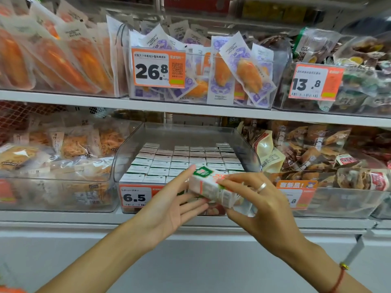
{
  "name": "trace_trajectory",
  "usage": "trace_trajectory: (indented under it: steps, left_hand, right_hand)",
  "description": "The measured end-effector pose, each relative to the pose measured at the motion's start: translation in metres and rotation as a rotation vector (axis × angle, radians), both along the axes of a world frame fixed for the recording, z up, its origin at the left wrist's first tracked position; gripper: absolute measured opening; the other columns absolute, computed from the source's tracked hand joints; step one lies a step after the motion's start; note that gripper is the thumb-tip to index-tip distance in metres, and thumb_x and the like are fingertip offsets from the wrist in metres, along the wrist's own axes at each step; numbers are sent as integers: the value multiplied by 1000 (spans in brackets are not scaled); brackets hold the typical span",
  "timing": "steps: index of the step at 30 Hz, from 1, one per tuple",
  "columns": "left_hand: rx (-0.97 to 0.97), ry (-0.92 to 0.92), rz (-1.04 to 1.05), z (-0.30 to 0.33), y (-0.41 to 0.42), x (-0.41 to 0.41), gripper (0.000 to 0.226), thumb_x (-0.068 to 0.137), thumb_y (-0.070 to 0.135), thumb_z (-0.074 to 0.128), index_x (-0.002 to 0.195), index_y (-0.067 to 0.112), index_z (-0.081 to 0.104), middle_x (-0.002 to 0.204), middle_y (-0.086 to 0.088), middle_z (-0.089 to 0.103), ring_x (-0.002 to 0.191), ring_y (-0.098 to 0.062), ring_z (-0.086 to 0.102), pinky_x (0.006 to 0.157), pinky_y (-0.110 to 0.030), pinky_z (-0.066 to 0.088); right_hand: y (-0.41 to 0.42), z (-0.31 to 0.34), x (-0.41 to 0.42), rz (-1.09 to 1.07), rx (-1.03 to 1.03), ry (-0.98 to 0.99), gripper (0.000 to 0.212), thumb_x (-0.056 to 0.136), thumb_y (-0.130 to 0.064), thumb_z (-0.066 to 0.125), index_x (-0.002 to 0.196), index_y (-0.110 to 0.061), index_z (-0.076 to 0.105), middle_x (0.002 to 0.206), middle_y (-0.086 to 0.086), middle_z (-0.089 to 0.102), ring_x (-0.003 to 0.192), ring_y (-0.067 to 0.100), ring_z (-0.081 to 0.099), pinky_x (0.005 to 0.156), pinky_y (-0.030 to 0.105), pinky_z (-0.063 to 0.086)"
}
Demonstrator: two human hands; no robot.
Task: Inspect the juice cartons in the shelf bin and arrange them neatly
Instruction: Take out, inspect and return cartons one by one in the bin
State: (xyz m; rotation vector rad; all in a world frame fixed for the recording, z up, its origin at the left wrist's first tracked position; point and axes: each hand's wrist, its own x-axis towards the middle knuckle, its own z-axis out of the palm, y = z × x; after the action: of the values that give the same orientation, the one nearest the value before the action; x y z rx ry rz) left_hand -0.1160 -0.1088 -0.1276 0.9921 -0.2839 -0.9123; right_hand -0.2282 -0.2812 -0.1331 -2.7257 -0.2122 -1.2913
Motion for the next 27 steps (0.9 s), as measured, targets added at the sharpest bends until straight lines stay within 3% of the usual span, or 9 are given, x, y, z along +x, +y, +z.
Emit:
trace_trajectory:
  steps: [3, 5, 7, 9, 12, 16, 20, 24, 27]
  left_hand:
    - [19, -41, 75, -6, -4, 0, 51, 73, 34, 76, 117, 9, 66, 109, -16, 73, 99, -25, 72, 83, -30, 59]
    - [4, -80, 145, -8, -9, 1, 41, 77, 24, 73, 113, 6, 67, 107, -14, 74, 97, -22, 73, 80, -27, 59]
    - [-2, -164, 204, -4, -16, 5, 36, 83, 15, 70, 117, 8, 62, 107, -11, 75, 98, -20, 72, 83, -27, 59]
    - [54, -315, 266, 5, -27, 10, 36, 89, 10, 67, 123, 17, 57, 108, -4, 74, 101, -16, 71, 85, -26, 58]
    - [121, -611, 323, 17, -51, 15, 38, 92, 6, 64, 123, 27, 59, 111, 5, 69, 104, -8, 65, 75, -13, 51]
    - [95, -857, 249, 16, -88, 18, 41, 91, -5, 62, 122, 22, 56, 113, 6, 64, 100, 2, 59, 74, -5, 48]
    - [143, -1006, 95, 11, -110, 27, 41, 90, -3, 64, 123, 20, 56, 117, 3, 64, 109, -9, 60, 82, -10, 50]
    - [179, -1171, -19, 11, -110, 39, 38, 90, 9, 68, 122, 26, 57, 118, 12, 64, 106, 1, 62, 84, -12, 50]
    - [345, -1347, -94, 4, -114, 43, 40, 92, 19, 66, 130, 25, 57, 126, 9, 62, 115, -6, 57, 97, -27, 50]
  right_hand:
    - [3, -2, 4, 38, -65, 91, 55, 68, -18, 87, 119, -20, 68, 120, -3, 64, 110, 17, 58, 79, 31, 58]
    - [3, -3, 6, 62, 58, 180, 53, 77, -42, 78, 126, -29, 62, 130, -11, 55, 121, 8, 50, 90, 26, 52]
    - [-1, -7, 9, 60, 246, 244, 58, 83, -66, 56, 134, -40, 51, 138, -23, 43, 127, -5, 39, 98, 18, 43]
    - [-16, -11, 14, -50, 323, 208, 58, 89, -61, 49, 141, -35, 43, 141, -21, 40, 130, -4, 34, 106, 24, 39]
    - [-46, -13, 17, -321, 238, 186, 62, 96, -36, 56, 150, -18, 32, 153, -1, 36, 141, 15, 30, 117, 32, 27]
    - [-67, -24, 16, -457, 165, 290, 62, 101, -39, 43, 154, -17, 20, 161, -2, 21, 149, 14, 13, 122, 31, 4]
    - [-72, -27, 17, -459, 138, 281, 61, 101, -42, 40, 155, -20, 18, 161, -5, 18, 149, 10, 9, 120, 28, -4]
    - [-75, -28, 17, -452, 139, 287, 62, 101, -43, 40, 155, -21, 17, 162, -7, 16, 150, 9, 6, 119, 26, -8]
    - [-75, -28, 18, -419, 176, 269, 63, 100, -39, 47, 154, -21, 19, 161, -6, 19, 150, 10, 6, 117, 24, -10]
